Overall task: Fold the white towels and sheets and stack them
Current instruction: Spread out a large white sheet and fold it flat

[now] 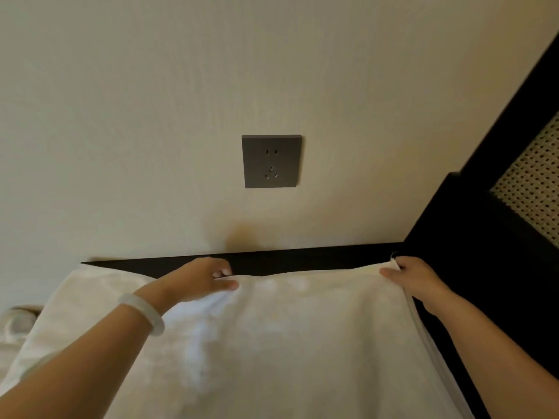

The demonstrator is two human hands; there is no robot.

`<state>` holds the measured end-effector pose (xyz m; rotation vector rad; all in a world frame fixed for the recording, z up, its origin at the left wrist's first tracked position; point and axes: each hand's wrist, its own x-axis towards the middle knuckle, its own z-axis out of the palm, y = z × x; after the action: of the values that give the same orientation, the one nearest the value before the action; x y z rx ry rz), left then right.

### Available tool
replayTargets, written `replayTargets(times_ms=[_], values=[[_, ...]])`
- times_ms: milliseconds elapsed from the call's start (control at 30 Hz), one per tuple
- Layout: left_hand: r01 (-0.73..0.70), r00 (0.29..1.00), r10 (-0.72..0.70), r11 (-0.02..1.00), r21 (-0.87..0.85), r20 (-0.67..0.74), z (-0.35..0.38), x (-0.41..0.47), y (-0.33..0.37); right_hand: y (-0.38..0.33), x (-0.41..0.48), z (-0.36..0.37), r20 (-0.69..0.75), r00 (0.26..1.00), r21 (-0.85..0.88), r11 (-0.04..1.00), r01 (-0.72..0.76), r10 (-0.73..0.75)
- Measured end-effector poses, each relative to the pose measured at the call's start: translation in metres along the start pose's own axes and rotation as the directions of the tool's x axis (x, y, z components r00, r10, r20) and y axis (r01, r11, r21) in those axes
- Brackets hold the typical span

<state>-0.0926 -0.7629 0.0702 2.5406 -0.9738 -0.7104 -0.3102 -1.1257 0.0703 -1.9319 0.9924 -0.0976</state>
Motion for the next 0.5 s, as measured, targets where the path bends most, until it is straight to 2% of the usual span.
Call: replayTargets(times_ms=[100, 167, 267, 367, 500], values=[[0.045, 0.999, -0.046, 0.997, -0.06, -0.01, -0.012, 0.011, 0.013, -0.001, 0.003, -0.002, -0.067, 0.997, 0.028, 0.998, 0.048, -0.046], [0.073, 0.997, -0.076, 0.994, -0.076, -0.033, -0.018, 0.014, 0.018, 0.003, 0.004, 0.0, -0.08, 0.995, -0.035, 0.997, 0.064, -0.067], [0.023, 0.998, -0.019, 0.998, -0.065, 0.059, -0.016, 0.015, 0.033, 0.006, 0.007, 0.004, -0.025, 0.996, -0.131, 0.988, 0.082, -0.086], [-0.041, 0.99, 0.044, 0.999, -0.028, 0.133, -0.002, 0.018, 0.053, 0.001, 0.011, 0.0, 0.034, 0.999, -0.062, 0.997, 0.035, -0.033], [-0.044, 0.996, 0.046, 0.998, -0.033, 0.077, 0.009, 0.026, 0.065, -0.007, 0.016, -0.014, 0.166, 0.982, 0.115, 0.988, -0.107, 0.087]])
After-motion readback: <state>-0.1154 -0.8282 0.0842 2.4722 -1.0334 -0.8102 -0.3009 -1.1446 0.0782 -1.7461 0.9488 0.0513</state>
